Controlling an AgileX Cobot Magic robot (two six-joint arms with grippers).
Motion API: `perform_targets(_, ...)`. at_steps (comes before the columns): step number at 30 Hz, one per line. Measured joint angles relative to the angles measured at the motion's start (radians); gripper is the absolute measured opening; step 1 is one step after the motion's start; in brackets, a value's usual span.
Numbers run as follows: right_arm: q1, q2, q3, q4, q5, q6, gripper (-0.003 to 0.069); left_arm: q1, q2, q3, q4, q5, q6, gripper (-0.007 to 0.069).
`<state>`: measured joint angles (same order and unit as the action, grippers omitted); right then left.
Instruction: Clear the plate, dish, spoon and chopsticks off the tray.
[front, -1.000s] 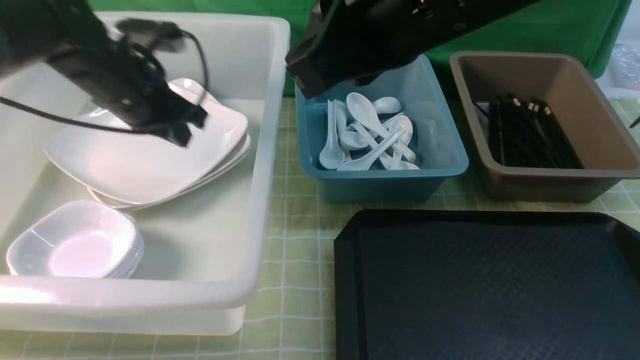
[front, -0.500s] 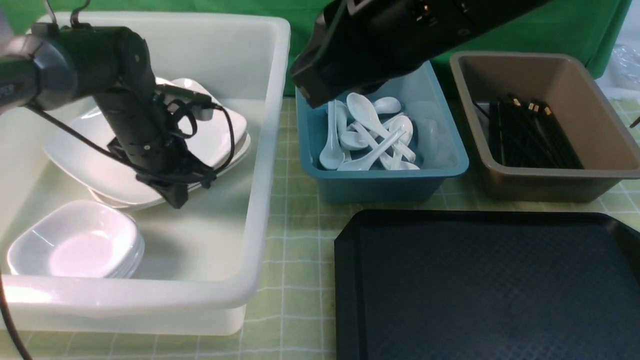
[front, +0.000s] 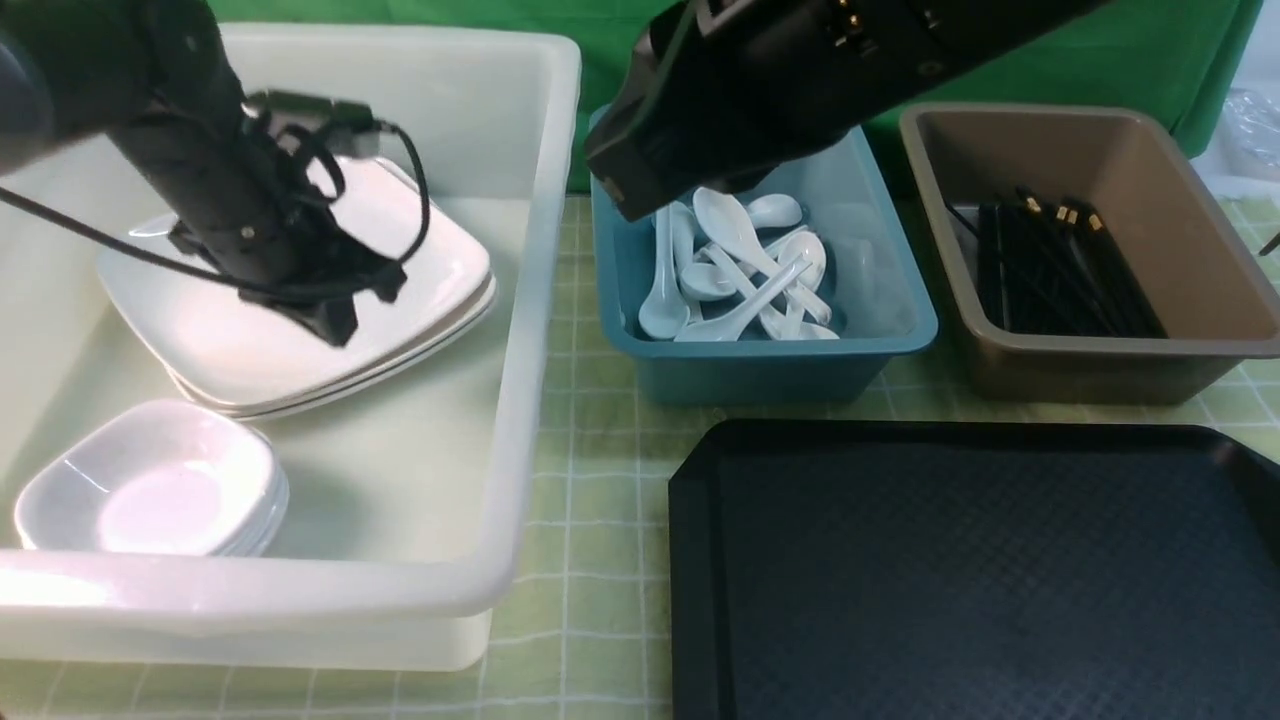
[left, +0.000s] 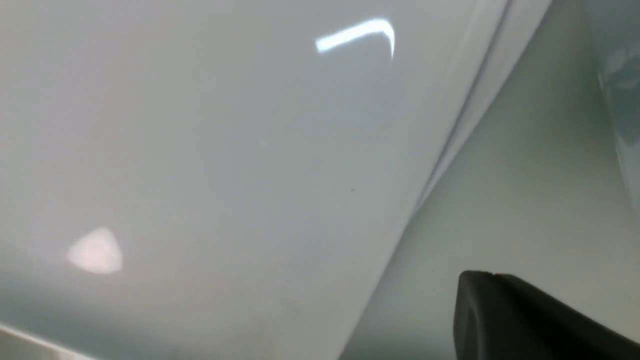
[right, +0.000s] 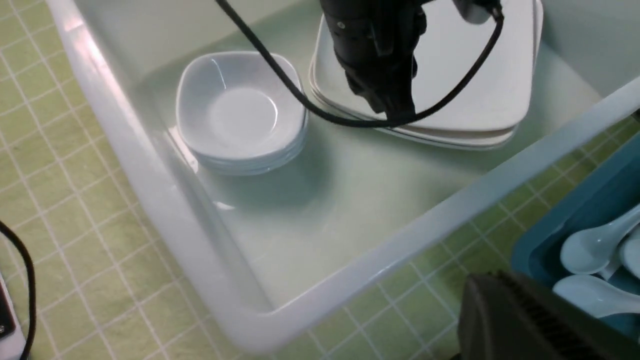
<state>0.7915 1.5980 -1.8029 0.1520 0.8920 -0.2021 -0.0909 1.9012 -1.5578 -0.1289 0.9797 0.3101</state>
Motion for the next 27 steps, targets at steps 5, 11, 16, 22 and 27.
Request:
perform_targets(5,0.000,0.000,0.000,-0.002,0.010,0.000,0.0031,0.001,-0.032,-0.002,0.096,-0.032,-0.069,0.0001)
perform_targets(11,0.000,0.000,0.000,-0.003,0.047,0.000,0.0031,0.002,-0.001,-0.002,0.079,-0.027,-0.026,0.0001)
perform_targets(16,0.000,0.000,0.000,-0.005,0.058,0.000,0.0033,0.001,0.019,-0.002,-0.046,-0.009,0.049,0.0001)
perform_targets(22,0.000,-0.003,0.000,-0.110,0.074,0.018,0.0035,-0.029,-0.032,-0.001,-0.065,0.037,0.034,0.0001)
perform_targets(27,-0.016,-0.050,0.000,-0.252,0.107,0.108,0.0035,-0.082,-0.168,-0.001,-0.065,0.121,0.031,0.0001)
